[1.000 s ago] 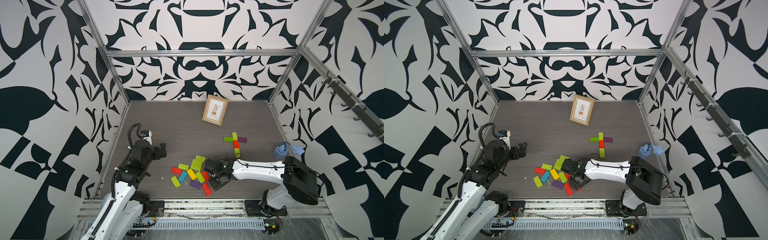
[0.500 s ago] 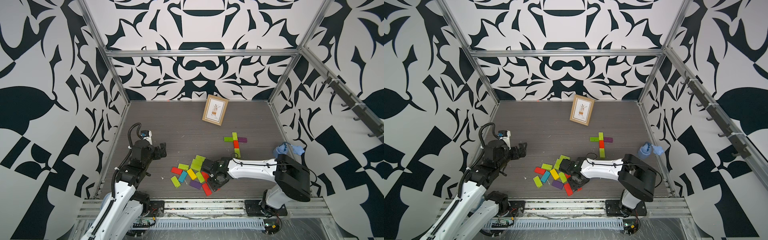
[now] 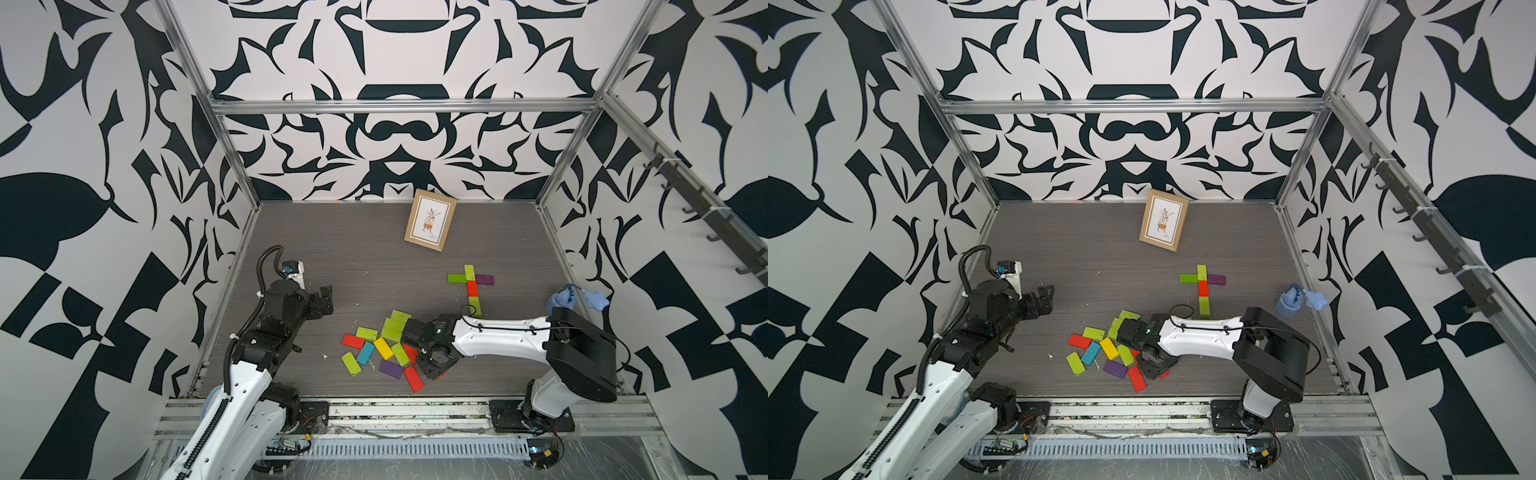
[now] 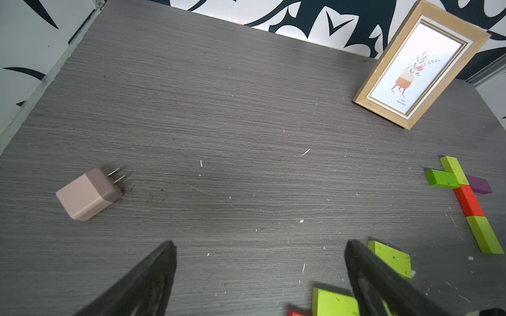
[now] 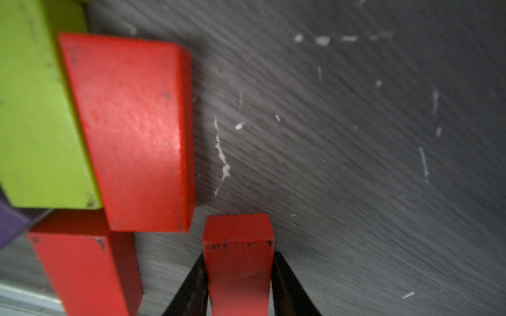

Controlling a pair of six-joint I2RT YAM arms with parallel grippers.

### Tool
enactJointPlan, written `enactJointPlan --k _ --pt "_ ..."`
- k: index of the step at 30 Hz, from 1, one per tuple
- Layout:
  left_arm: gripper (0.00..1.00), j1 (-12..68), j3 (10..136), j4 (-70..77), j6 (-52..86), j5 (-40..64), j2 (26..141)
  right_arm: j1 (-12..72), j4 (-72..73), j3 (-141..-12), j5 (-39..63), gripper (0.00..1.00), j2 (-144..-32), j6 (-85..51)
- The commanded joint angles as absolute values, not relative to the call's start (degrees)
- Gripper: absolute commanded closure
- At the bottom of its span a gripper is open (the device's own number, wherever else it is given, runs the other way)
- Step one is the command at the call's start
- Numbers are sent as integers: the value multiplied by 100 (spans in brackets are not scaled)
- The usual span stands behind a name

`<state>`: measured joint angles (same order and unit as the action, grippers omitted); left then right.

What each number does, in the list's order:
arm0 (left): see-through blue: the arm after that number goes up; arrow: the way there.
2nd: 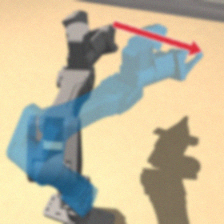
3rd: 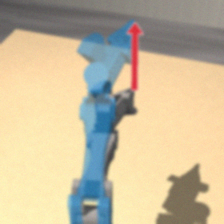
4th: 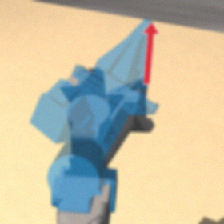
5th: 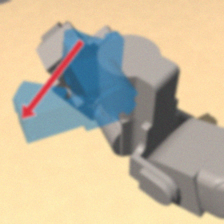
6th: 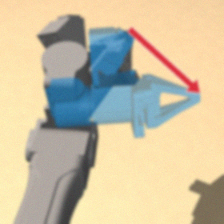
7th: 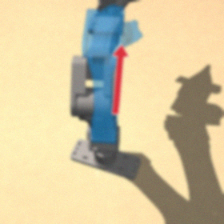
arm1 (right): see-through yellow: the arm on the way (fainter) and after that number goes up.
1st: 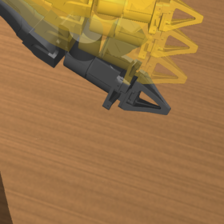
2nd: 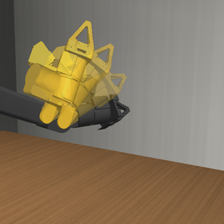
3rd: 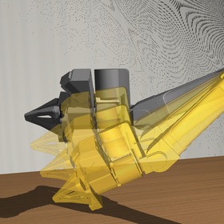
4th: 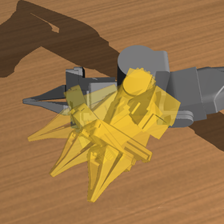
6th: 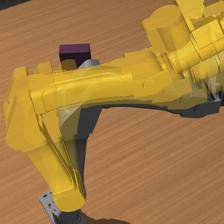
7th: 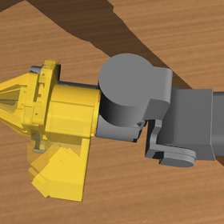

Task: Assemble the letter t with building blocks
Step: Pick up the building block from the center of the board.

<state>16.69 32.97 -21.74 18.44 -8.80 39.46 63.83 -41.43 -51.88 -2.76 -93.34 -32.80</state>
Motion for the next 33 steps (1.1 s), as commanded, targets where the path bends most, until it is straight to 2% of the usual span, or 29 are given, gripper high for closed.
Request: enactJointPlan --k 1,9,14,21,24,28,33 --pt "0 1669 3280 -2131 1889 -885 3848 6370 -4368 -5185 -566 65 -9417 -3262" --pt "0 1670 3265 -2135 1906 -863 3746 6019 -4324 -5328 -765 81 -9362 -2868" --pt "0 1670 3167 -2034 1915 -823 3613 5466 -4455 -5584 -712 100 -8838 -2419" --pt "0 1670 3142 -1930 1860 -743 3637 4564 -4261 -5817 -668 100 -7703 -1236" --pt "0 1670 3125 -1900 1847 -714 3607 4465 -3890 -5791 -604 100 -7283 47" --pt "0 1670 3094 -1829 1828 -672 3538 4442 -3154 -5675 -1428 100 -6809 1482" --pt "0 1670 3098 -1773 1813 -584 3575 4103 -2506 -5686 -1230 100 -6617 3368"
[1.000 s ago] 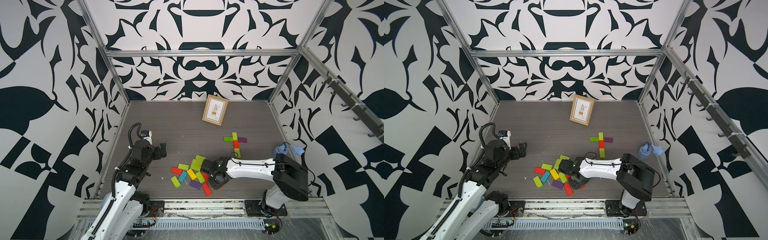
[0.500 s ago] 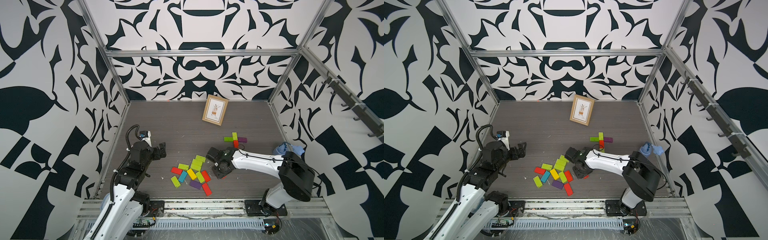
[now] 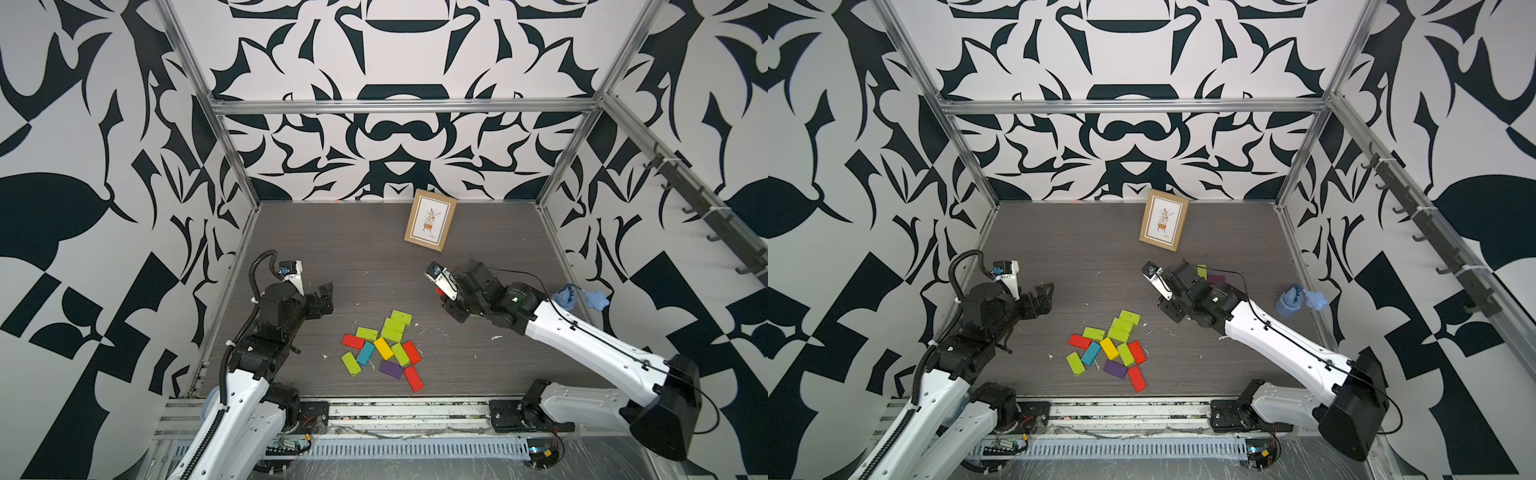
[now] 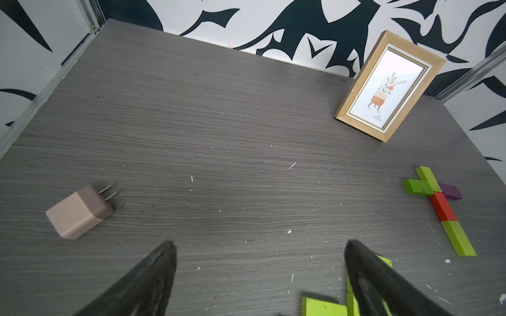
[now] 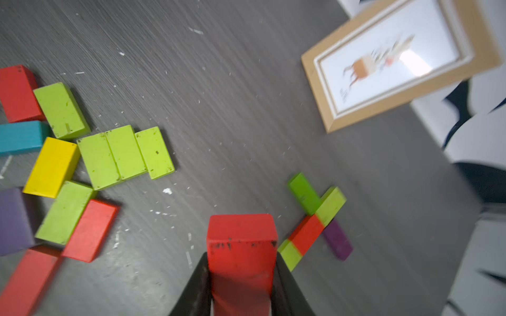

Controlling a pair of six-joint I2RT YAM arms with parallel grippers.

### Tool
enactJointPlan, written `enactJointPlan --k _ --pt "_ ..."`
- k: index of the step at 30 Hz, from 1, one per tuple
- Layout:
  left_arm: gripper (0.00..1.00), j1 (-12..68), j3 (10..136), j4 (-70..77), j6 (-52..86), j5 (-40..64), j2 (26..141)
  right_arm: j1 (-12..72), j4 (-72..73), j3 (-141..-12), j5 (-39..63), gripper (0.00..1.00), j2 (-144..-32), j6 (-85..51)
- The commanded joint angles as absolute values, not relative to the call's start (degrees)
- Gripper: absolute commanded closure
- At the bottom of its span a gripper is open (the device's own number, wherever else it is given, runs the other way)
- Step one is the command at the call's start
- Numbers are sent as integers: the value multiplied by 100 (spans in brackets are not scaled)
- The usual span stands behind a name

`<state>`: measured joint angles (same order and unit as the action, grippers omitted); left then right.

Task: Assemble the letter t with building blocks
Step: Pick up the building block from the center of the board, then assemble the building block at the center of the board.

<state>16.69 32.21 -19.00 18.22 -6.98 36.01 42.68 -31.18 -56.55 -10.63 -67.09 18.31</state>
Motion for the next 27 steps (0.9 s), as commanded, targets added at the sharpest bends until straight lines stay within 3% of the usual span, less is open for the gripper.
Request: enactJointPlan --k 1,4,14,27 --pt "0 1670 3110 -1788 1816 -567 3573 3950 -2507 -5731 -1163 100 -6635 3668" --pt "0 1670 3103 -1763 1817 -550 3537 3452 -2787 -5813 -565 100 -6708 4728" --pt "0 1670 3124 -1642 1768 -412 3679 2282 -3978 -6300 -457 100 -7208 6402" --pt "0 1670 3109 -1582 1725 -281 3635 1541 -5026 -6636 -45 100 -8189 7197"
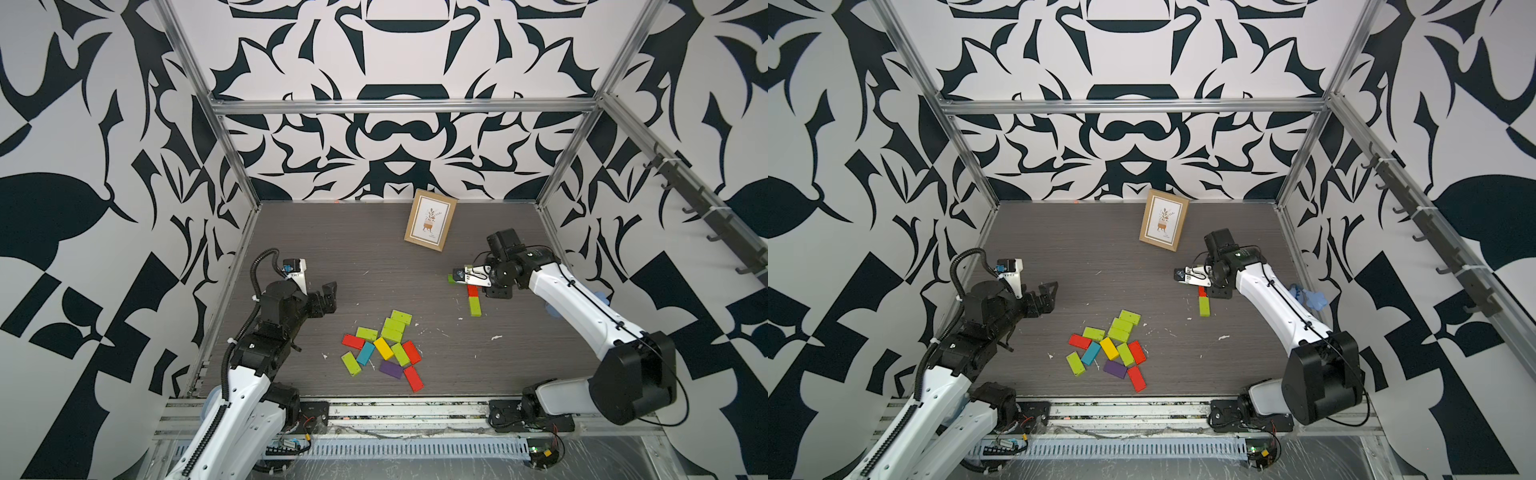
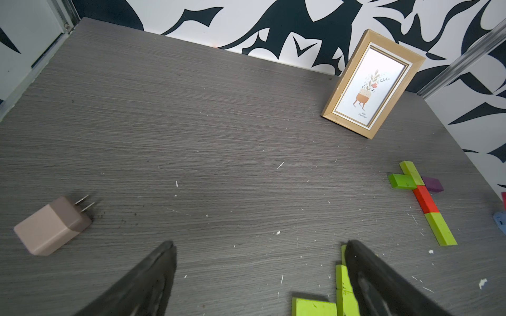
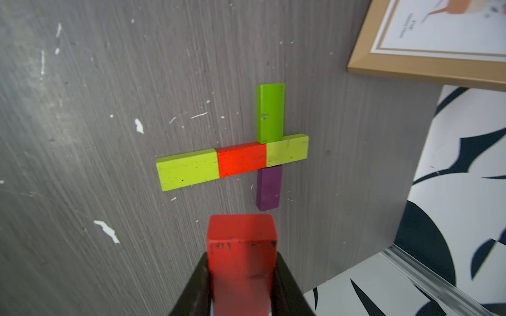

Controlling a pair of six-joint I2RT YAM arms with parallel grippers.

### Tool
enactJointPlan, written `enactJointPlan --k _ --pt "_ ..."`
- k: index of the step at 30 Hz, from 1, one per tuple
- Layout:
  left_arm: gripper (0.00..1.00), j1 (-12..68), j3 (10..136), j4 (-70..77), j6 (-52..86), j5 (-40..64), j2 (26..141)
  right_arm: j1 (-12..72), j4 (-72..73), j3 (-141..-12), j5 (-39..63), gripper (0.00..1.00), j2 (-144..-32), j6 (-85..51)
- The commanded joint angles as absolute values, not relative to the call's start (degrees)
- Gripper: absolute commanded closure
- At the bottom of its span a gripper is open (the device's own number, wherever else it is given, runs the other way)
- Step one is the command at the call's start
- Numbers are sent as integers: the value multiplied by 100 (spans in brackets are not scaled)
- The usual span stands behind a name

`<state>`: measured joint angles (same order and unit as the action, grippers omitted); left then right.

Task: Assemble the letter t with building blocks
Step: Assemble the building block at the center of the board.

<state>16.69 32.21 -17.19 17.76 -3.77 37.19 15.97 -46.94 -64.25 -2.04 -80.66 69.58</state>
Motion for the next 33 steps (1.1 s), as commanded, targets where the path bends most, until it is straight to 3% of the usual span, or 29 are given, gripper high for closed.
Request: enactJointPlan --k 1,12,33 --pt "0 1670 3111 -1582 1723 -280 3629 1522 -5060 -6627 -125 100 -8297 7239" --pt "0 1670 3060 -1621 1759 -270 3507 1327 -5102 -6674 -485 100 -9021 7343" --pt "0 1670 3050 -1591 1763 -244 3463 1257 -4011 -5639 -1018 100 -9302 7800"
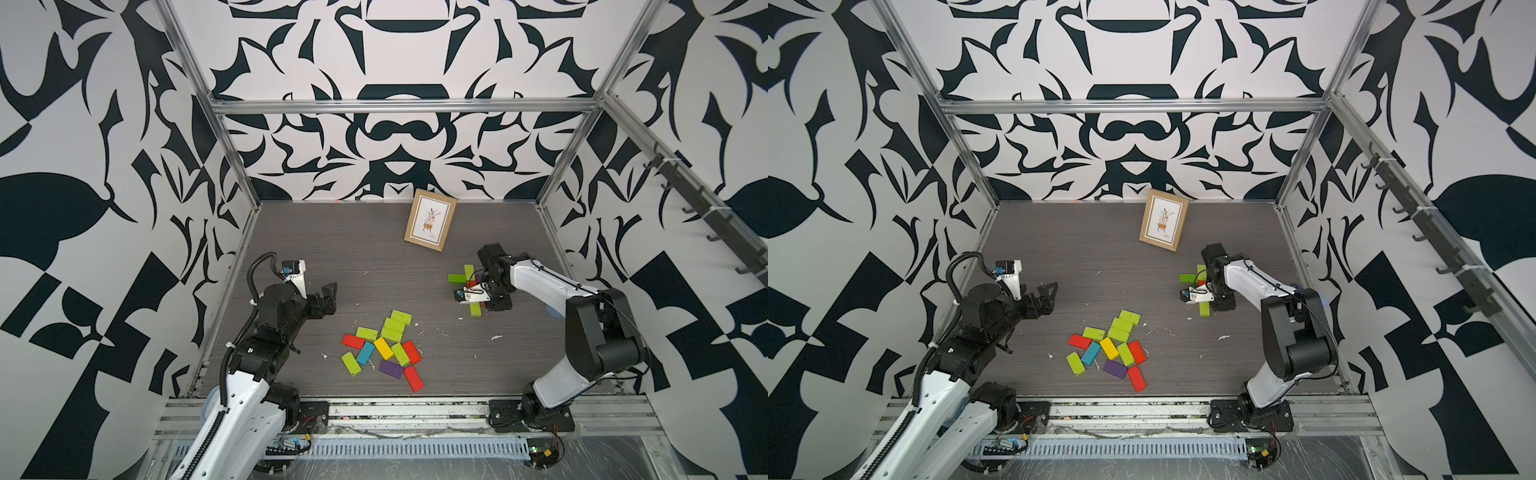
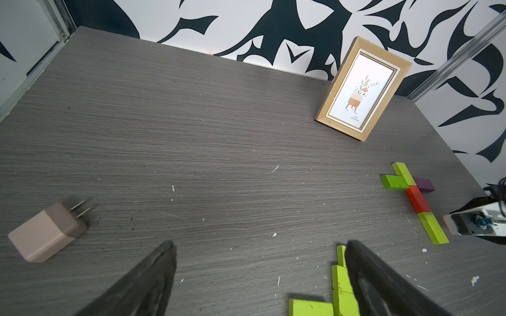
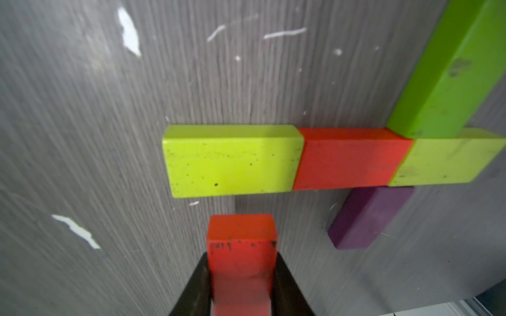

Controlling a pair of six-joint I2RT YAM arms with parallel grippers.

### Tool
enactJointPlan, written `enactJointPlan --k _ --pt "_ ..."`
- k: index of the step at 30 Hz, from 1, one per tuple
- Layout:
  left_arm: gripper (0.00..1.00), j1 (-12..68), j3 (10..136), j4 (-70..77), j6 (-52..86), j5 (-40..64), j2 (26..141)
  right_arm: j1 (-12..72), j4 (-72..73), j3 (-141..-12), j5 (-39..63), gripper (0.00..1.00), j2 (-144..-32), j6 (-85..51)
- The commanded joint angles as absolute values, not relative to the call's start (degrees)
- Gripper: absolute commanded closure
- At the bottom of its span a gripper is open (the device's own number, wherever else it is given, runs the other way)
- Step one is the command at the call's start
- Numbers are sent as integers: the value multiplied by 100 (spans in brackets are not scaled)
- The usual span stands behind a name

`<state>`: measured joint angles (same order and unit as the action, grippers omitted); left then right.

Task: Assemble the letter t with building blocks
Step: Assemble the building block at the center of the board.

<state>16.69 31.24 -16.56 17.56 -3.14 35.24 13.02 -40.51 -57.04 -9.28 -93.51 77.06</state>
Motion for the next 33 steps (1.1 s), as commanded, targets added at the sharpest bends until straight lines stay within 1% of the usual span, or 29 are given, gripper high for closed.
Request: enactJointPlan --k 1,19,33 --pt "0 1670 3048 -1591 1758 -244 3459 1257 -3984 -5611 -997 100 -9286 7796" --pt "0 1670 3024 -1599 1775 -280 3440 1237 -4003 -5441 -625 100 -9233 7683" --pt "0 1670 3012 -1617 1786 -300 3417 1301 -4000 -5339 -642 100 -9246 7645"
